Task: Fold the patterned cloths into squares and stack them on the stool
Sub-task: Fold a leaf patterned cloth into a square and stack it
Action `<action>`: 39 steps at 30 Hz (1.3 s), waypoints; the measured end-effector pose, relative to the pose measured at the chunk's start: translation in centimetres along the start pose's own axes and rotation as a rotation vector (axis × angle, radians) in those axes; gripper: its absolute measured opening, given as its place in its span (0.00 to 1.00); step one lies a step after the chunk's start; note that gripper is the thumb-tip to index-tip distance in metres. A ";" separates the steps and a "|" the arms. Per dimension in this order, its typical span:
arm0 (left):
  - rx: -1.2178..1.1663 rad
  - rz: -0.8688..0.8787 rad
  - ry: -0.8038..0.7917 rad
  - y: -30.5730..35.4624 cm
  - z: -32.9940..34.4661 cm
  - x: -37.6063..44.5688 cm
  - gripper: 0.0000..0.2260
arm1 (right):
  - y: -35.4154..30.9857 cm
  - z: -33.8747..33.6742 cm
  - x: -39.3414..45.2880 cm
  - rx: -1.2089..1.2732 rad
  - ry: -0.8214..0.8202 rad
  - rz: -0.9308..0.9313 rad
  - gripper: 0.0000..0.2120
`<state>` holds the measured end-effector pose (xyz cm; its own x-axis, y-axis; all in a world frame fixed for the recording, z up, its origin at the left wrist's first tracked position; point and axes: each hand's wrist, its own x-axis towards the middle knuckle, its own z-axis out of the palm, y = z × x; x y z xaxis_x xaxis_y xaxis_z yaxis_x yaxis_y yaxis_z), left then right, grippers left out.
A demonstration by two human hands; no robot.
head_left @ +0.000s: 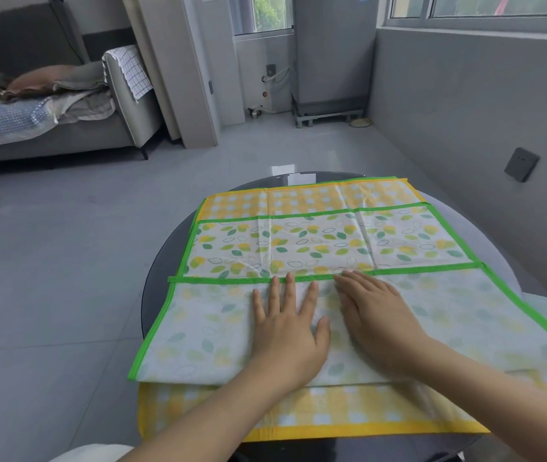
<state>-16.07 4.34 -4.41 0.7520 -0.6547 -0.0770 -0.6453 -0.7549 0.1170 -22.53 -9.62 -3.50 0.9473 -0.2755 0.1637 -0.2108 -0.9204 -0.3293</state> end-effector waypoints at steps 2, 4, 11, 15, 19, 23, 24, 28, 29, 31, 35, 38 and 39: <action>0.012 -0.005 0.001 -0.1 0.1 0.0 0.37 | 0.6 0.3 -0.9 -0.044 -0.072 0.004 0.41; 0.028 -0.017 -0.001 -0.1 0.0 0.0 0.33 | 1.3 0.2 -1.4 -0.096 -0.108 0.014 0.41; 0.050 -0.019 -0.038 -0.2 -0.2 -0.1 0.26 | 6.2 -2.0 -2.5 -0.172 -0.121 0.192 0.35; 0.056 -0.027 -0.042 -0.1 -0.2 -0.1 0.26 | 9.1 -3.1 -2.9 -0.204 -0.104 0.296 0.28; 0.058 -0.031 -0.043 0.1 -0.3 -0.2 0.26 | 9.6 -3.3 -3.1 -0.213 -0.098 0.299 0.28; 0.056 -0.031 -0.046 0.1 -0.4 -0.2 0.26 | 9.0 -3.4 -2.8 -0.199 -0.121 0.339 0.28; 0.053 -0.033 -0.048 0.2 -0.4 -0.3 0.26 | 8.5 -3.4 -2.6 -0.179 -0.120 0.344 0.27; 0.048 -0.029 -0.050 0.2 -0.6 -0.3 0.26 | 4.8 -2.4 -1.9 -0.061 -0.082 0.216 0.25; 0.043 -0.028 -0.046 0.2 -0.6 -0.3 0.26 | 3.8 -2.1 -1.7 -0.033 -0.076 0.166 0.24; 0.032 -0.028 -0.036 0.2 -0.6 -0.4 0.26 | 1.9 -1.3 -1.2 0.005 -0.078 0.082 0.24; 0.006 -0.012 -0.019 0.0 -0.6 -0.2 0.26 | 0.4 0.2 -0.5 -0.059 -0.099 0.005 0.30; -0.007 0.006 0.002 -1.5 -0.5 -0.3 0.26 | 0.5 0.6 -0.5 -0.128 -0.103 0.014 0.39; -0.007 -0.001 0.010 -2.4 -0.5 -0.5 0.26 | 0.5 0.5 -0.5 -0.132 -0.111 0.018 0.38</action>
<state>-14.82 6.45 -4.12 0.7538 -0.6536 -0.0676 -0.6437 -0.7551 0.1242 -22.95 -9.84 -4.25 0.9623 -0.2670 0.0526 -0.2513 -0.9460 -0.2049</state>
